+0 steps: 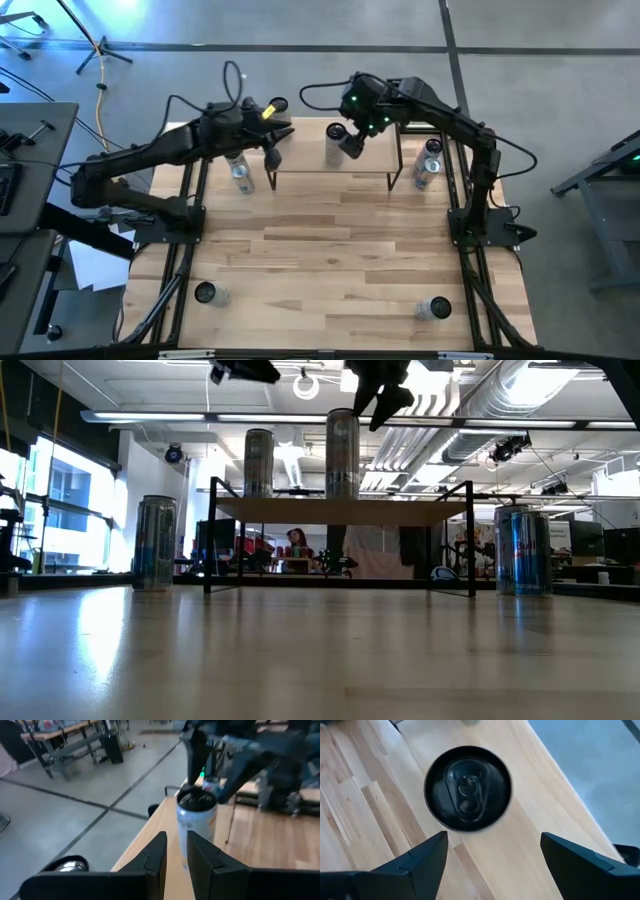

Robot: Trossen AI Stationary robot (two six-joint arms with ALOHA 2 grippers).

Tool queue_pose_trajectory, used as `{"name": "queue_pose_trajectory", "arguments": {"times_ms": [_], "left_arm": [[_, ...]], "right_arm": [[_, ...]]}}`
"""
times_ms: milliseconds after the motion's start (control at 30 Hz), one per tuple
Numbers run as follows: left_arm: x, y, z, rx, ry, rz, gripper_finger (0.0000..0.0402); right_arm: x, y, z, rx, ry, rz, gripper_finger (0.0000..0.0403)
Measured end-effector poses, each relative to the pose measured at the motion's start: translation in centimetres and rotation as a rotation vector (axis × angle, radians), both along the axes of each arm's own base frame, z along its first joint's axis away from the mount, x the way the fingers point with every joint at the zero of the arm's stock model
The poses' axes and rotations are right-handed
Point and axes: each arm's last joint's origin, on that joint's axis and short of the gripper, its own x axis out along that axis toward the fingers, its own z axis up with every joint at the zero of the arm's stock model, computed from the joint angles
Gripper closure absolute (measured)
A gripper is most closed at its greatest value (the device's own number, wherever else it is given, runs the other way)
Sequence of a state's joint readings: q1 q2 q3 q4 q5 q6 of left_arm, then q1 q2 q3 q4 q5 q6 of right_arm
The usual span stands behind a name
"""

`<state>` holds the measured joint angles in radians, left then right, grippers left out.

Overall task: Place canned beverage on shelf
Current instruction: Put the bottom right black soda can on the shelf

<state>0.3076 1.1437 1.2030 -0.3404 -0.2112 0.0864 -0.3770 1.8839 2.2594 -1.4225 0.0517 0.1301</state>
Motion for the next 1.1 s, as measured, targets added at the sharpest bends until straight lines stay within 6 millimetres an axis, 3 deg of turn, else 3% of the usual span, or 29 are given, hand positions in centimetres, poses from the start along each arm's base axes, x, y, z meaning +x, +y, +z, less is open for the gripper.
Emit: {"name": "queue_pose_trajectory", "arguments": {"times_ms": [200, 400, 467, 600, 800, 967, 1100], "left_arm": [[-1.7, -1.7, 1.6, 0.001, -0.08, -0.048, 0.0353], [-3.8, -3.5, 3.1, -0.028, -0.174, -0.239, 0.0353], [-4.3, -3.9, 2.9, -0.028, -0.202, -0.274, 0.0353], [-5.2, -4.3, 0.6, -0.065, -0.289, -0.28, 0.0353], [-6.4, -4.9, -2.6, -0.184, -0.491, -0.277, 0.0353], [-7.1, -5.1, -2.6, -0.194, -0.553, -0.248, 0.0353], [-7.4, -5.1, -2.0, -0.161, -0.59, -0.239, 0.0353]], "right_arm": [[-1.3, 0.4, 1.3, -0.004, 0.024, 0.037, 0.01], [-3.9, 1.7, 2.8, -0.013, 0.033, 0.064, 0.01], [-5.4, 2.2, 3.5, -0.034, 0.007, 0.063, 0.01], [-8.9, 3.3, 3.6, -0.071, -0.057, 0.0, 0.01], [-12.4, 5.1, -0.1, -0.098, -0.346, -0.087, 0.01], [-13.5, 6.3, -3.9, 0.025, -0.65, -0.149, 0.01], [-13.5, 6.8, -5.7, 0.059, -0.802, -0.034, 0.01]]}}
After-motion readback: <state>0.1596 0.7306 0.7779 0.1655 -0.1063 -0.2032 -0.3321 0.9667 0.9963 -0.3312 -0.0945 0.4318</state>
